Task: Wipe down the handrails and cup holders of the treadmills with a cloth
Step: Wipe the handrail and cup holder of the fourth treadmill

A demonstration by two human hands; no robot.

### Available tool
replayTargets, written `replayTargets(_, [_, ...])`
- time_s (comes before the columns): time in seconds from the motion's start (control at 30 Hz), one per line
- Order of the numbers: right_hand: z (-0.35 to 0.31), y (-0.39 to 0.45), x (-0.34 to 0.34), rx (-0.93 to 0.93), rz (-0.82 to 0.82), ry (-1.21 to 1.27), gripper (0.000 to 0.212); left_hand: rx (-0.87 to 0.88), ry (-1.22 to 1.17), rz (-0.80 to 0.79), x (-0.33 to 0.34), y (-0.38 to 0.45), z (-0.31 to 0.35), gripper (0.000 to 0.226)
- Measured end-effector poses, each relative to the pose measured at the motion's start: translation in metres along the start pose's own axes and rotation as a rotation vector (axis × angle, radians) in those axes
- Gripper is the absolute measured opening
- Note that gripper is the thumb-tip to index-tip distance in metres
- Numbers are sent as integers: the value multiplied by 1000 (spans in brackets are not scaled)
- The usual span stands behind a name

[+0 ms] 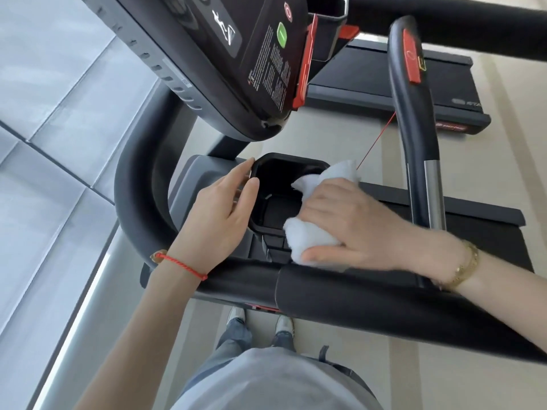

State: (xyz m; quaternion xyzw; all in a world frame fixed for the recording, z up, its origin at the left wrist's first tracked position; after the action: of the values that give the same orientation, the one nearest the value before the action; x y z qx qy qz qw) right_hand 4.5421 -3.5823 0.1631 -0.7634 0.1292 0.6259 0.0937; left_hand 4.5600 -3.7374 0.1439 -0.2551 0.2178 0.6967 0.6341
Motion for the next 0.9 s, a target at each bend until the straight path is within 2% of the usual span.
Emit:
replayTargets(0.13, [-4,-6,4,37,26,31,49,1,-15,12,0,0,2,42])
replayTargets(0.23, [14,-4,-1,15,-10,35,51,7,-19,-4,2,0,1,41])
replayTargets(0.33, [32,-2,-12,49,30,59,54,19,-14,-12,3,0,2,41])
replayTargets(0.4, [30,-2,-11,65,37,91,49,18,-21,-11,3,0,2,42])
replayTargets(0.57, [-2,-12,7,43,13,69,44,16,-11,10,0,0,4,40])
replayTargets(0.73, [20,1,-6,-3,-97,53,45,12,-8,6,0,-1,4,41])
replayTargets(0.9, [27,6,-6,66,-55,80,49,7,-8,-11,0,-1,6,43])
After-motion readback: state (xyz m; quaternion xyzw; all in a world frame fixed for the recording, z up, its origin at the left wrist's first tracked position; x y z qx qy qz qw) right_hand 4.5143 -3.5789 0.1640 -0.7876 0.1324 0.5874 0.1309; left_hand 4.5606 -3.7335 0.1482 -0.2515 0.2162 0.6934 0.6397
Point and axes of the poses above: each hand's wrist, its own y-axis towards the middle knuckle, its own x-axis out of the palm, z = x × y, the point moved 9 cm from there along y, towards the middle knuckle, and after that the axes turned 9 degrees about -z, right-handed, at the moved point
